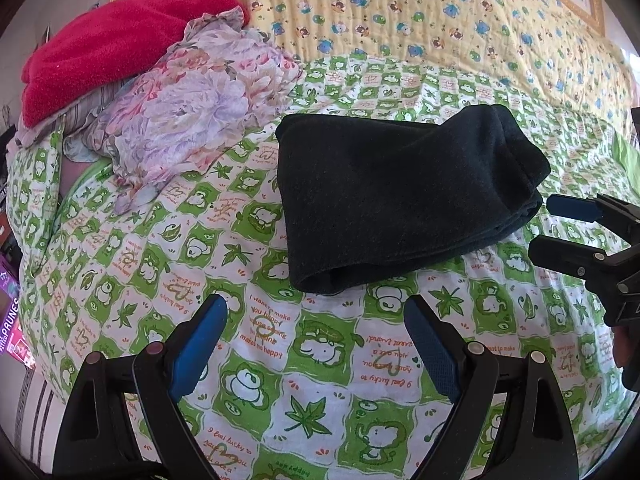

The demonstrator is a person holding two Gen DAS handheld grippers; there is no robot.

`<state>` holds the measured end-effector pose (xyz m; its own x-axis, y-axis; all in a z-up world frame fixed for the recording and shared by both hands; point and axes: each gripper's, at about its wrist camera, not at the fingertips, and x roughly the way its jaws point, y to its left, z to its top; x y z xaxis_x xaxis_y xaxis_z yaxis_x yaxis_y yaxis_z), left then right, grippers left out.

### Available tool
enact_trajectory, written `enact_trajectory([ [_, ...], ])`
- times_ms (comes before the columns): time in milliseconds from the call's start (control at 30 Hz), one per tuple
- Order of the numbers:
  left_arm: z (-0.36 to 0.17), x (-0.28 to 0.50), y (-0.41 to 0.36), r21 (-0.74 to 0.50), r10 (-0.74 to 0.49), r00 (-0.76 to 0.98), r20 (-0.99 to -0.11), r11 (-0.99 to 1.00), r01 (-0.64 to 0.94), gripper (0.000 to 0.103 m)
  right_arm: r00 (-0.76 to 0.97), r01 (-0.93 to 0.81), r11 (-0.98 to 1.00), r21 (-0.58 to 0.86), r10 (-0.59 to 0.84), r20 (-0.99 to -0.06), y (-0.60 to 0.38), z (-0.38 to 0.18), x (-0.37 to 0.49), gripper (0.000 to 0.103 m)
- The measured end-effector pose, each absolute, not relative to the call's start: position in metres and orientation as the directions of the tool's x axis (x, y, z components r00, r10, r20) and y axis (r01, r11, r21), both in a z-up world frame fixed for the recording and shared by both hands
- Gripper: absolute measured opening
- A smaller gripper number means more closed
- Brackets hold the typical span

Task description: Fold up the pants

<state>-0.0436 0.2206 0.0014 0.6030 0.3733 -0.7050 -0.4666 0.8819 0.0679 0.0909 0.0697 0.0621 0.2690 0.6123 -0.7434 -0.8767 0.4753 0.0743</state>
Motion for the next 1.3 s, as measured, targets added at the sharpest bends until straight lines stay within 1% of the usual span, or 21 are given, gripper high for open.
enact_trajectory([
  [900,0.009,-0.038,0.22,0.071,0.38,0.624,-0.683,0.884,-0.461,0.091,0.278,-0.873,0.481,0.077,0.622,-0.732,0.069,0.068,0.093,0.09],
  [1067,0.014,-0.037,0.221,0.054,0.368,0.637,-0.678,0.889,-0.455,0.091,0.283,-0.874,0.481,0.075,0.627,-0.726,0.069,0.072,0.093,0.09],
  [1300,0.028,-0.035,0.222,0.038,0.372,0.664,-0.649,0.887,-0.46,0.091,0.292,-0.877,0.475,0.072,0.645,-0.706,0.07,0.085,0.095,0.09],
])
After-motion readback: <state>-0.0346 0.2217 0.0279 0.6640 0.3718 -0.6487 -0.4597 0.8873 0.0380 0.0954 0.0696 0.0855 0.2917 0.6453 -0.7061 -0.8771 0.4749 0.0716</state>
